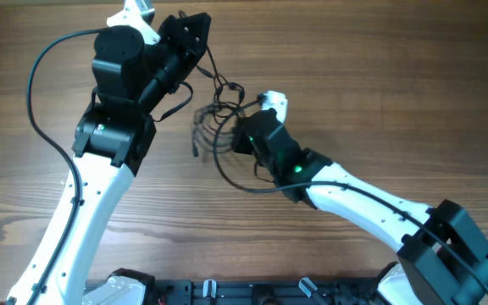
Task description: Untangle cables
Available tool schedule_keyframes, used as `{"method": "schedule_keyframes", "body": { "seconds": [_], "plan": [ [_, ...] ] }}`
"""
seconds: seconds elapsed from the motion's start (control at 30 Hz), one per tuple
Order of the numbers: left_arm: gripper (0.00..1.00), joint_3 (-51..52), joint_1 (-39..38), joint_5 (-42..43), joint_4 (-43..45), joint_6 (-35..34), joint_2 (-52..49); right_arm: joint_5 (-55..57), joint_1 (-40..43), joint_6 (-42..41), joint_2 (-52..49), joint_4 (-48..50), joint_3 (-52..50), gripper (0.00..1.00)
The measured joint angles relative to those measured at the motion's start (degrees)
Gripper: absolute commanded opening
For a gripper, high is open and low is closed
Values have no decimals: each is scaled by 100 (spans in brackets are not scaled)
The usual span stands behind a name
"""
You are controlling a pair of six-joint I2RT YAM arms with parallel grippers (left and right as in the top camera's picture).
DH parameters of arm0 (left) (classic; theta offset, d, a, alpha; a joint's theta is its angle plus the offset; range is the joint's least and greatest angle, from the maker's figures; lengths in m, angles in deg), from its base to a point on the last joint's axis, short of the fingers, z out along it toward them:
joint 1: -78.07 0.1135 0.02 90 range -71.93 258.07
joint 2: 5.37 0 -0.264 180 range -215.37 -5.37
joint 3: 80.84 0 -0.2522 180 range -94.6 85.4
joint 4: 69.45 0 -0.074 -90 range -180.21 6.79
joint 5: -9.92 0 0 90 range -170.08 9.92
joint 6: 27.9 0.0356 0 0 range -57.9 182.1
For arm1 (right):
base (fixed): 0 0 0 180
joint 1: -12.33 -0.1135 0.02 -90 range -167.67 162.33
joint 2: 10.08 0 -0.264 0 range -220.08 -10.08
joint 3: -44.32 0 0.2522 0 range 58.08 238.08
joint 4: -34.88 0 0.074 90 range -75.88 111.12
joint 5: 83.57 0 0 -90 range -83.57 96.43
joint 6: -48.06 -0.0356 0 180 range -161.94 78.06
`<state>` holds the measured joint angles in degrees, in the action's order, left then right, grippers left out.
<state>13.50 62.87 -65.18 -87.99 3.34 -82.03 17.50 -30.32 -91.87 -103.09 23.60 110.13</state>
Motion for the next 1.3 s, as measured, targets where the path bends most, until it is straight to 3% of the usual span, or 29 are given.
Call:
{"method": "schedule_keyframes", "body": {
  "seconds": [0.1,0.23,0.33,0.43,0.6,0.73,0.77,0.83,0.9,0.97,1.2,1.23,1.3],
  "plan": [
    [4,2,243,26,-39,570,170,140,595,-68,42,-1069,11,4],
    [4,2,1235,50,-647,1016,584,136,1519,-83,621,-2142,7,4],
    [4,4,2006,37,-1215,1123,649,-74,1928,197,1115,-2293,7,4],
    [4,4,2398,9,-1784,1130,640,-1016,2100,793,1290,-1908,-2,4],
    [5,7,2122,164,-1856,1128,385,-3541,1884,1543,1285,-1202,-13,4],
    [13,4,1403,234,-1486,1113,-111,-4710,1462,1882,1272,-1021,-17,4],
    [16,4,1231,236,-1467,1108,-227,-4918,1362,1941,1272,-901,-20,4],
    [47,4,837,260,-1475,1099,-525,-5268,1224,2004,1272,-555,-22,4],
    [84,4,555,267,-1615,1126,-774,-5436,1211,2028,1270,-245,-22,4],
    [100,2,310,302,-1921,1156,-1069,-5475,1211,2028,1272,-70,-22,4],
    [98,4,706,601,-2699,1808,-1167,-4640,1239,1438,1272,-116,-22,4],
    [91,4,850,800,-2822,2170,-1117,-4586,1248,1392,1270,-120,-22,4],
    [65,4,1049,1196,-3005,2964,-1021,-4522,1300,1346,1270,-227,-22,4]
  ]
}}
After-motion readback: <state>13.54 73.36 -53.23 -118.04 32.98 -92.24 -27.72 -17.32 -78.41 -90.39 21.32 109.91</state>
